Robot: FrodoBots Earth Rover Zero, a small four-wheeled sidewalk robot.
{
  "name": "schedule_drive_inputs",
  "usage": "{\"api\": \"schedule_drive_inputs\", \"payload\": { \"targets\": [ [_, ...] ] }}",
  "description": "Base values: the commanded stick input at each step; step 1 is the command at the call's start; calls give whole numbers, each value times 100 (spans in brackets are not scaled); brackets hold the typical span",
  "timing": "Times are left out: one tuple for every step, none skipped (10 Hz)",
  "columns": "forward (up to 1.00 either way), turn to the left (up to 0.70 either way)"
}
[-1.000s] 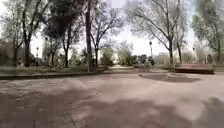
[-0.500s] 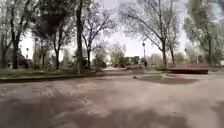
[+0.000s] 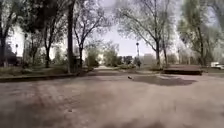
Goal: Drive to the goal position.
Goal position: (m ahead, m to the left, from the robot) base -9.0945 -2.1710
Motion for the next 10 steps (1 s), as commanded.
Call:
{"api": "schedule_drive_inputs", "payload": {
  "targets": [
    [100, -27],
    [100, -27],
    [100, -27],
    [100, -27],
    [100, -27],
    [100, -27],
    [100, -27],
    [100, -27],
    [100, -27],
    [100, -27]
  ]
}}
